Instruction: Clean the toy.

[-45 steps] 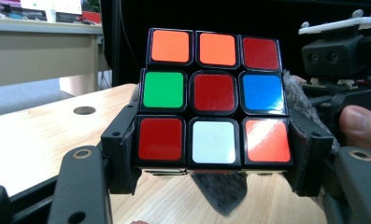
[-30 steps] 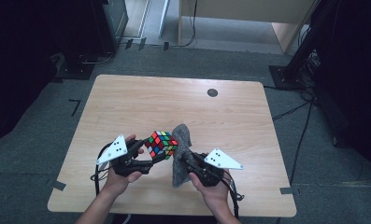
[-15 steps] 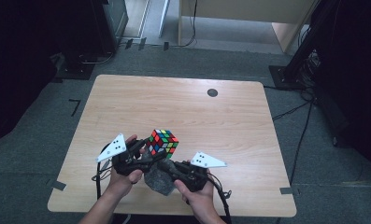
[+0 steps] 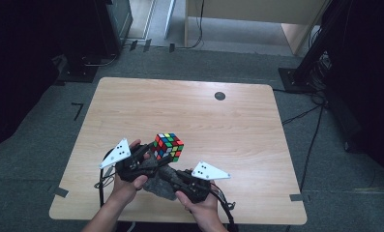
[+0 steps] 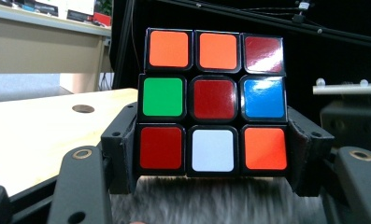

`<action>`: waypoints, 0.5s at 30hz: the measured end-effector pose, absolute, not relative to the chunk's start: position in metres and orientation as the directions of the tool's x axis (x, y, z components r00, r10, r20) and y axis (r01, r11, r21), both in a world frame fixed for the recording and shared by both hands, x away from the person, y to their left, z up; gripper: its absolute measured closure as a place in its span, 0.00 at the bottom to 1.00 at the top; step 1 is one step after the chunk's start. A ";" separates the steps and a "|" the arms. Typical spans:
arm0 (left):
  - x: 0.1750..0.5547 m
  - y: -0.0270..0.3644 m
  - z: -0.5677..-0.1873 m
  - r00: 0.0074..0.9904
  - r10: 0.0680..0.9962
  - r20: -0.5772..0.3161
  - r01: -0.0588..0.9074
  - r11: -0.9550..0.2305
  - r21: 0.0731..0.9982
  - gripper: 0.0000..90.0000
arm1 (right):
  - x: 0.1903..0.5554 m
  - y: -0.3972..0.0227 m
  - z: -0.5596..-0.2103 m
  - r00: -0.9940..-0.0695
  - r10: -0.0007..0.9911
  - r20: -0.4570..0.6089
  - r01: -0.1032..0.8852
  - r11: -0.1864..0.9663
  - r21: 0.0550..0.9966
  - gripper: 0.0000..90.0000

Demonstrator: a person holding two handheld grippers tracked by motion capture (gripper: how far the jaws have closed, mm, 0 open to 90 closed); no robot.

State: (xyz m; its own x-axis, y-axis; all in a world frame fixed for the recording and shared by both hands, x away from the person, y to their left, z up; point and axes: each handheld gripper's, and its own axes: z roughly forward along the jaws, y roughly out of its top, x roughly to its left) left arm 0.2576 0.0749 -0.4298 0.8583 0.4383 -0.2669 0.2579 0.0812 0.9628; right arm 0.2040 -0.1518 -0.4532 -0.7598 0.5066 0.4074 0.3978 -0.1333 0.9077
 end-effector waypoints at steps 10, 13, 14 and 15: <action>0.261 0.079 -0.430 0.848 0.444 -0.289 0.272 0.103 0.957 0.38 | 0.209 -0.164 -0.458 -0.709 0.556 0.433 0.424 -0.154 0.892 0.86; 0.258 0.074 -0.431 0.854 0.453 -0.256 0.255 0.063 0.965 0.38 | 0.203 -0.151 -0.453 -0.760 0.531 0.376 0.387 -0.095 0.917 0.86; 0.258 0.073 -0.431 0.854 0.452 -0.258 0.256 0.067 0.964 0.38 | 0.203 -0.153 -0.451 -0.757 0.542 0.366 0.376 -0.097 0.922 0.86; 0.258 0.074 -0.430 0.853 0.452 -0.259 0.254 0.074 0.964 0.38 | 0.204 -0.157 -0.449 -0.748 0.553 0.367 0.372 -0.109 0.922 0.86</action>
State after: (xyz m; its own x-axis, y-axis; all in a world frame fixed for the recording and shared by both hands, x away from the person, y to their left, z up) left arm 0.2577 0.0741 -0.4304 0.8532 0.4525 -0.2593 0.2536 0.0743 0.9644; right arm 0.2045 -0.1570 -0.4494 -0.7475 0.5534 0.3674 0.3720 -0.1095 0.9218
